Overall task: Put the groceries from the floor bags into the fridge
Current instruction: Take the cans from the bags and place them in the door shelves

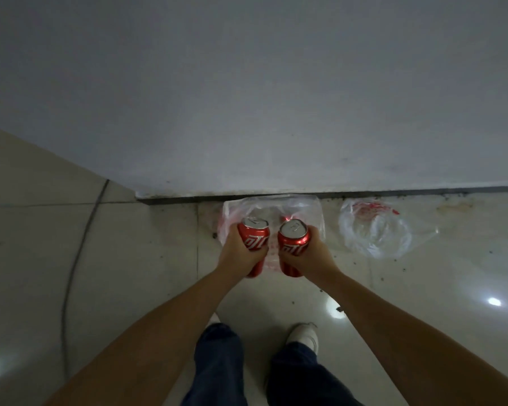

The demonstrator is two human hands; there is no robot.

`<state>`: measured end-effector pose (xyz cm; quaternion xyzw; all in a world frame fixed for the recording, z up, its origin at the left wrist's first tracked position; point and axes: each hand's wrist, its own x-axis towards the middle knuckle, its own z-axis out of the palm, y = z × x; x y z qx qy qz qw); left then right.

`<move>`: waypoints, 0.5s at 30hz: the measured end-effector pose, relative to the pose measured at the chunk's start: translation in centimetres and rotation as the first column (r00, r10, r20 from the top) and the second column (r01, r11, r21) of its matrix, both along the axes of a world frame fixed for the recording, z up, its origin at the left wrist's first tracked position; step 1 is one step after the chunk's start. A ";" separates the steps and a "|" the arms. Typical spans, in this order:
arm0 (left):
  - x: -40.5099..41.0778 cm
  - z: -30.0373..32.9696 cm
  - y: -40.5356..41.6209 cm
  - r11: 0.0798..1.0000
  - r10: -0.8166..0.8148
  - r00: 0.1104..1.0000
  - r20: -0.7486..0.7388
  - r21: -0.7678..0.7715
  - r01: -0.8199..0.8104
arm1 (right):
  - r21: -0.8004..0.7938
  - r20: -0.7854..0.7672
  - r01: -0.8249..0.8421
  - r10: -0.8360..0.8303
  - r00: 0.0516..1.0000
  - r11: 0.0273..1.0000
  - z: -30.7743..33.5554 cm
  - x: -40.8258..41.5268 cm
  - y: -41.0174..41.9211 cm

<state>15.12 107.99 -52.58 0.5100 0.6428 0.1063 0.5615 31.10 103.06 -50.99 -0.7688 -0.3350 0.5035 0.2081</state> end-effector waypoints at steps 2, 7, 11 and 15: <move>-0.2 5.0 0.0 1.000 -0.028 1.000 0.006 0.008 0.028 | -0.011 0.010 0.025 -0.025 1.000 1.000 4.0 0.1 -0.4; -1.0 16.7 0.4 0.998 -0.043 0.998 -0.056 0.052 0.046 | 0.040 -0.024 0.143 -0.142 0.990 0.989 15.4 0.9 -1.3; -0.5 25.3 0.2 0.993 -0.038 0.998 -0.058 0.110 0.044 | 0.103 -0.028 0.254 -0.252 0.967 0.962 24.3 1.7 -2.6; 1.2 32.2 -0.4 0.990 -0.080 0.997 0.022 0.118 0.077 | 0.136 -0.033 0.356 -0.355 0.934 0.924 31.2 2.5 -4.6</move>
